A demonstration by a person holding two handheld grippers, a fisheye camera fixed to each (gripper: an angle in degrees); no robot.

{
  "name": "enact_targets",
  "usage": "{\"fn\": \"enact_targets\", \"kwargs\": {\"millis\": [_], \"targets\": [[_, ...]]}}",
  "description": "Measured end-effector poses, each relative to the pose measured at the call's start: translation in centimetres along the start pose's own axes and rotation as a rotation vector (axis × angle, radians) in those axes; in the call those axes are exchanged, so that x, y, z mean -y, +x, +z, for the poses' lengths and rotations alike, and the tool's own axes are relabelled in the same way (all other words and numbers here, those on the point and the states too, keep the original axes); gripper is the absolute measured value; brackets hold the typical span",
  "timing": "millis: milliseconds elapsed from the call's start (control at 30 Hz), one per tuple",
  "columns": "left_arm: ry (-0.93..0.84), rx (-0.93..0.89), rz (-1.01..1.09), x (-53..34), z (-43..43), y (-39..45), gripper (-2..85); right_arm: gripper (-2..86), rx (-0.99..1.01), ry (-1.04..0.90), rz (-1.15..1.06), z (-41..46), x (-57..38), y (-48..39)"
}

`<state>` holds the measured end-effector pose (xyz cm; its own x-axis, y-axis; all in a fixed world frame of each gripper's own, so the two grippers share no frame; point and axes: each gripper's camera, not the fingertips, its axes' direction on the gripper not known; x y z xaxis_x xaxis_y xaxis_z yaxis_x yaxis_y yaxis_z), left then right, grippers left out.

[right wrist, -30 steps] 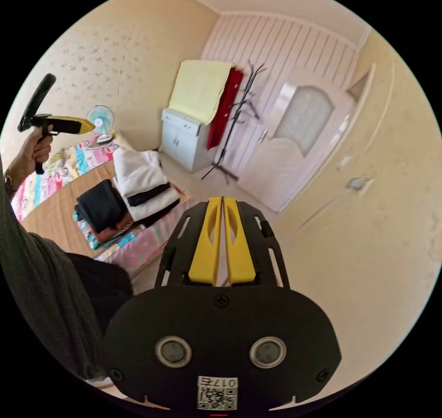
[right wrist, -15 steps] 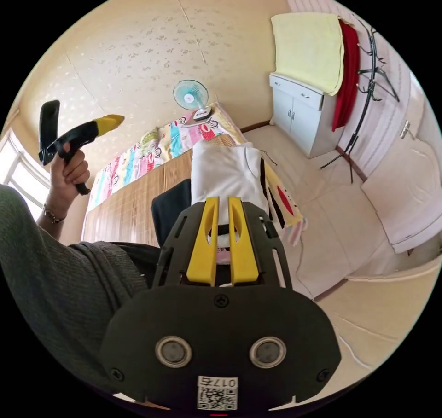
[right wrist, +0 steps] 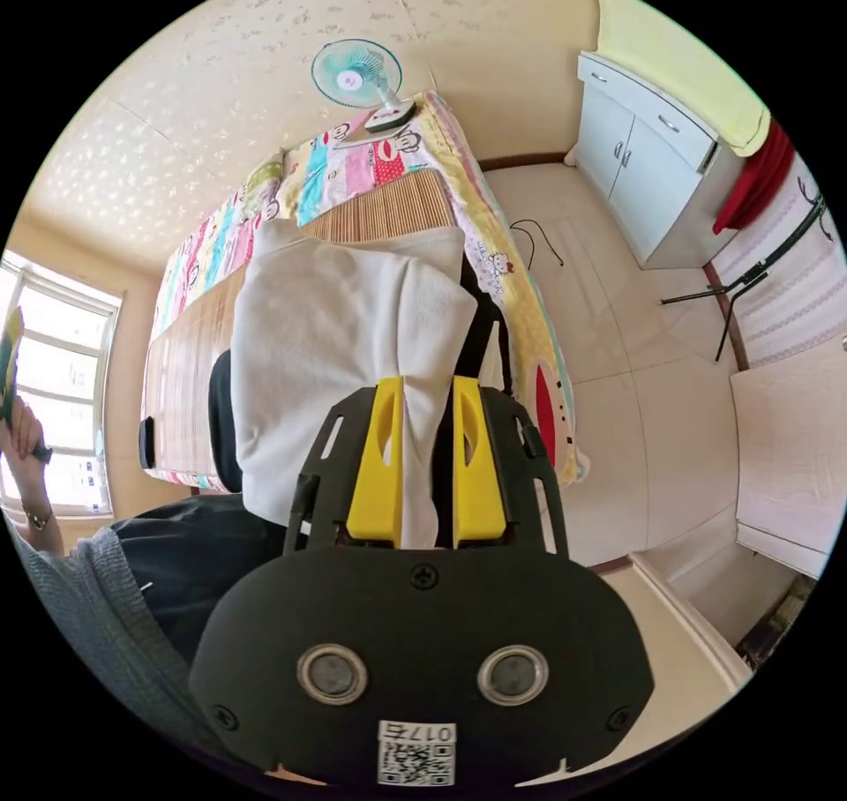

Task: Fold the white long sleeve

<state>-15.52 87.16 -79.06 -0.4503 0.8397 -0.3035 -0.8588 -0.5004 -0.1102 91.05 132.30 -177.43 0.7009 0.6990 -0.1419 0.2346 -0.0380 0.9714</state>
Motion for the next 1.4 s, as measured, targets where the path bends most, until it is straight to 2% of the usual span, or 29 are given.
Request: {"fn": "enact_targets", "kwargs": {"millis": [100, 200, 267, 367, 467, 633, 767, 900, 967, 1000, 1033, 1067, 1167, 1233, 1267, 1333, 1400], "targets": [[0.011, 0.07, -0.157, 0.3, 0.8, 0.8, 6.6, 5.1, 0.074, -0.007, -0.024, 1.2, 1.0, 2.1], [0.041, 0.087, -0.234, 1.1, 1.6, 2.1, 10.3, 3.5, 0.195, 0.035, -0.188, -0.4, 0.7, 2.7], [0.024, 0.076, -0.294, 2.2, 2.5, 2.5, 11.5, 3.1, 0.418, 0.09, -0.384, -3.3, -0.2, 2.6], [-0.01, 0.039, -0.441, 3.8, 4.6, 2.1, 13.3, 3.0, 0.65, 0.153, -0.54, -6.6, -1.8, 2.8], [-0.103, 0.031, -0.524, 5.8, 6.8, 1.9, 15.2, 3.1, 0.81, 0.172, -0.731, -8.8, -3.4, 1.9], [-0.281, 0.142, -0.547, 8.0, 8.4, 2.2, 22.3, 3.1, 0.712, 0.157, -0.951, -10.1, -6.2, -1.6], [-0.334, 0.122, -0.554, 7.7, 8.5, 2.3, 22.4, 3.0, 0.672, 0.139, -1.09, -10.2, -8.4, -3.8], [-0.446, 0.182, -0.533, 7.1, 8.1, 2.4, 19.3, 2.8, 0.649, 0.134, -1.187, -10.2, -10.4, -5.4], [-0.512, 0.249, -0.51, 5.9, 7.9, 2.1, 13.7, 2.7, 0.663, 0.119, -1.217, -10.1, -11.2, -6.2], [-0.5, 0.25, -0.519, 4.9, 7.2, 1.8, 8.1, 2.6, 0.665, 0.114, -1.226, -10.0, -11.4, -6.4], [-0.428, 0.234, -0.552, 3.7, 5.5, 1.5, 4.9, 2.5, 0.666, 0.096, -1.248, -9.7, -11.9, -7.0], [-0.379, 0.205, -0.56, 3.1, 4.4, 1.3, 4.5, 2.4, 0.667, 0.09, -1.259, -9.6, -12.4, -7.3], [-0.091, 0.025, -0.563, -0.6, -2.9, 0.7, 2.9, 2.1, 0.698, 0.091, -1.309, -10.7, -13.1, -7.5], [0.205, -0.194, -0.557, -5.1, -10.8, 0.5, 2.2, 1.9, 0.753, 0.132, -1.377, -12.8, -13.2, -6.8], [0.286, -0.248, -0.541, -6.4, -13.0, 0.6, 2.0, 1.6, 0.81, 0.166, -1.406, -14.4, -12.9, -6.1], [0.577, -0.381, -0.39, -11.9, -22.3, 2.0, 2.0, 1.3, 0.949, 0.173, -1.445, -16.8, -12.0, -5.2], [0.772, -0.443, -0.205, -16.4, -29.7, 3.7, 2.0, 1.0, 1.119, 0.155, -1.499, -18.9, -11.1, -4.7]]}}
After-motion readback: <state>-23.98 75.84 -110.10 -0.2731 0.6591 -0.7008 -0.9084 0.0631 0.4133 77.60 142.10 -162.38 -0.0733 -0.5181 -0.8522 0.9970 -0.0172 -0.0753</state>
